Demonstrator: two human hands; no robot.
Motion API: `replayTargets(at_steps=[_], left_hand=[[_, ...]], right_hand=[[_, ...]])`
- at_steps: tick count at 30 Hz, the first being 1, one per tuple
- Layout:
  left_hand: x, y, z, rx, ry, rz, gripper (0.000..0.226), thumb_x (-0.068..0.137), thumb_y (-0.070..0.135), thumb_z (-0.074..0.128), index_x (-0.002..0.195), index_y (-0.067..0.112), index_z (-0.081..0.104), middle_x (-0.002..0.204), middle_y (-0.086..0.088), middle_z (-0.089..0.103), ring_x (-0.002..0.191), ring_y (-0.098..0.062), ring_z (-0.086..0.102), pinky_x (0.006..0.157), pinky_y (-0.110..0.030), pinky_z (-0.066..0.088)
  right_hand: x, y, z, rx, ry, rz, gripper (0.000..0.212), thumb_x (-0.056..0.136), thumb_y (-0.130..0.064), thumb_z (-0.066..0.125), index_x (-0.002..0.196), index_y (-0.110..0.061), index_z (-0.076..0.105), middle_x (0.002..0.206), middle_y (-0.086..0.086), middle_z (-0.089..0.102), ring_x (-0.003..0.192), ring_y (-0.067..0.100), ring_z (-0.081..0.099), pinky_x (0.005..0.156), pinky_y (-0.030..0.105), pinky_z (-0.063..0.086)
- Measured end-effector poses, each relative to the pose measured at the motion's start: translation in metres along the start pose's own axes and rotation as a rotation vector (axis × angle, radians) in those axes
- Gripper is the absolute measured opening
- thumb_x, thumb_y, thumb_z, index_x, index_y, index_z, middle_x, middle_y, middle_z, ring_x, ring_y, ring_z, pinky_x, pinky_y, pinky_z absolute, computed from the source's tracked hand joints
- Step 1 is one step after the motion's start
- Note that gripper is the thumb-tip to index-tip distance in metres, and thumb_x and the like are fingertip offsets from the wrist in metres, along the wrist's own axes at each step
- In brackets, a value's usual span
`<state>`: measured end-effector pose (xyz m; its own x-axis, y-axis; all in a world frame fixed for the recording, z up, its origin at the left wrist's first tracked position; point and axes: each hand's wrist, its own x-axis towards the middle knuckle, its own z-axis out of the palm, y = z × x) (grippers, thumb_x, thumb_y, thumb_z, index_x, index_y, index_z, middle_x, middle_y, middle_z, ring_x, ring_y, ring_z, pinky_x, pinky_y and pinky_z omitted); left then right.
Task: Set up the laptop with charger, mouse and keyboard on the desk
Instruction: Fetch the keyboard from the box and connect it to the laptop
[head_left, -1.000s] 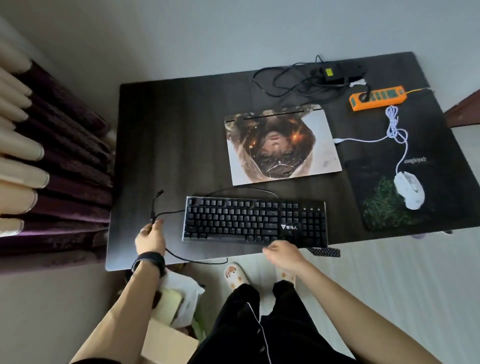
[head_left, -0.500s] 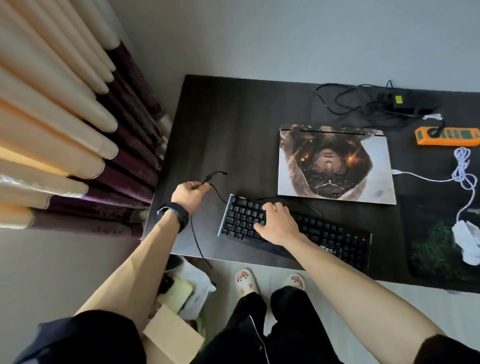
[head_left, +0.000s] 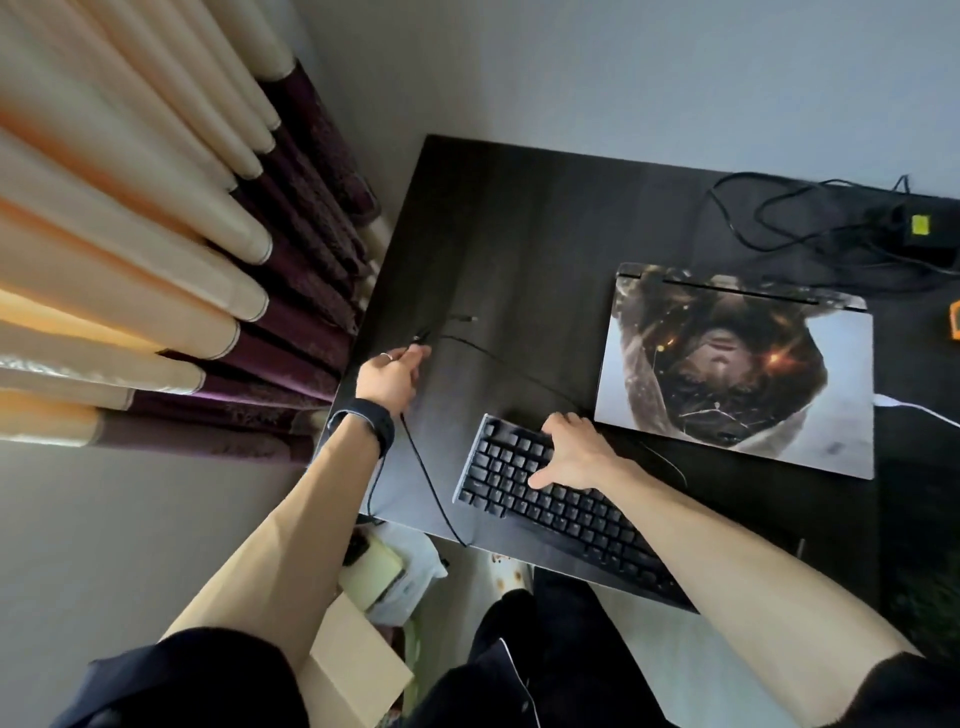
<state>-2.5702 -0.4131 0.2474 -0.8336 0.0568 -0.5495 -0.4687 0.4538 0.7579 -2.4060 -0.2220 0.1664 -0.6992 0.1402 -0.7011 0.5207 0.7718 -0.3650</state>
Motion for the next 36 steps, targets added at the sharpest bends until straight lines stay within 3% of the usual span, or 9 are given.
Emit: replayTargets(at_steps=[8,11,16,21,24,26,29,31,36], left_hand=[[0.032,0.086,-0.001,0.274,0.06,0.32,0.026,0.087,0.043,0.062,0.103,0.025,0.073,0.066,0.011,0.059,0.063,-0.013,0.057,0.067,-0.028,0.045],[0.035,0.123,0.002,0.525,0.022,0.437,0.02,0.083,0.044,0.064,0.097,0.033,0.073,0.084,0.014,0.069,0.086,-0.013,0.065,0.083,-0.028,0.051],[0.03,0.152,0.02,0.846,-0.053,0.473,0.013,0.086,0.033,0.067,0.098,0.034,0.071,0.081,0.015,0.06,0.089,-0.011,0.061,0.078,-0.02,0.043],[0.036,0.122,0.043,0.886,-0.076,0.385,0.014,0.088,0.036,0.057,0.093,0.039,0.07,0.1,0.002,0.072,0.096,-0.021,0.065,0.084,-0.029,0.053],[0.039,0.096,0.057,1.062,-0.004,0.4,0.028,0.092,0.035,0.047,0.104,0.023,0.07,0.125,-0.009,0.06,0.114,-0.034,0.051,0.093,-0.039,0.045],[0.037,0.073,0.067,1.162,0.0,0.394,0.035,0.096,0.037,0.043,0.115,0.02,0.066,0.144,-0.008,0.042,0.126,-0.034,0.038,0.101,-0.044,0.039],[0.029,0.034,0.082,1.172,-0.073,0.335,0.039,0.099,0.038,0.037,0.118,0.017,0.064,0.155,-0.007,0.024,0.134,-0.032,0.03,0.104,-0.047,0.034],[0.022,0.015,0.086,1.115,-0.07,0.309,0.038,0.1,0.035,0.035,0.115,0.014,0.064,0.158,-0.008,0.017,0.137,-0.032,0.026,0.105,-0.048,0.032],[0.02,-0.004,0.09,1.13,-0.071,0.373,0.036,0.1,0.036,0.035,0.118,0.017,0.06,0.162,-0.01,0.001,0.137,-0.035,0.026,0.104,-0.05,0.032]], right_hand=[[-0.003,0.0,0.01,-0.183,0.032,-0.143,0.068,0.08,-0.051,0.069,0.137,-0.021,0.047,0.134,0.005,0.047,0.125,0.029,0.042,0.098,0.043,0.043],[-0.007,0.003,-0.002,0.021,0.038,-0.144,0.055,0.089,-0.049,0.062,0.136,-0.023,0.05,0.134,0.002,0.051,0.124,0.024,0.051,0.1,0.038,0.044],[-0.012,0.01,-0.039,0.327,0.451,-0.034,0.04,0.093,-0.039,0.061,0.127,-0.02,0.05,0.119,-0.004,0.057,0.1,0.02,0.065,0.083,0.035,0.051],[-0.007,0.02,-0.047,0.203,0.236,-0.051,0.048,0.093,-0.044,0.058,0.135,-0.022,0.048,0.133,-0.002,0.056,0.115,0.02,0.061,0.094,0.035,0.049],[-0.02,0.02,-0.031,0.096,0.152,-0.163,0.068,0.087,-0.056,0.062,0.141,-0.02,0.043,0.139,0.004,0.053,0.124,0.024,0.053,0.101,0.038,0.045],[-0.032,0.024,-0.01,-0.054,0.108,-0.206,0.099,0.075,-0.071,0.064,0.152,-0.02,0.026,0.152,0.011,0.038,0.136,0.031,0.04,0.11,0.046,0.037],[-0.052,0.04,0.032,-0.269,0.014,-0.282,0.135,0.059,-0.081,0.069,0.157,-0.03,-0.009,0.166,0.018,-0.012,0.153,0.036,-0.005,0.12,0.062,0.004],[-0.058,0.05,0.054,-0.351,0.037,-0.311,0.139,0.058,-0.074,0.076,0.155,-0.036,-0.016,0.162,0.017,-0.029,0.151,0.036,-0.019,0.117,0.068,-0.006],[-0.064,0.057,0.063,-0.389,0.097,-0.273,0.132,0.064,-0.042,0.084,0.157,-0.038,-0.009,0.165,0.019,-0.016,0.151,0.044,-0.002,0.114,0.071,0.011]])
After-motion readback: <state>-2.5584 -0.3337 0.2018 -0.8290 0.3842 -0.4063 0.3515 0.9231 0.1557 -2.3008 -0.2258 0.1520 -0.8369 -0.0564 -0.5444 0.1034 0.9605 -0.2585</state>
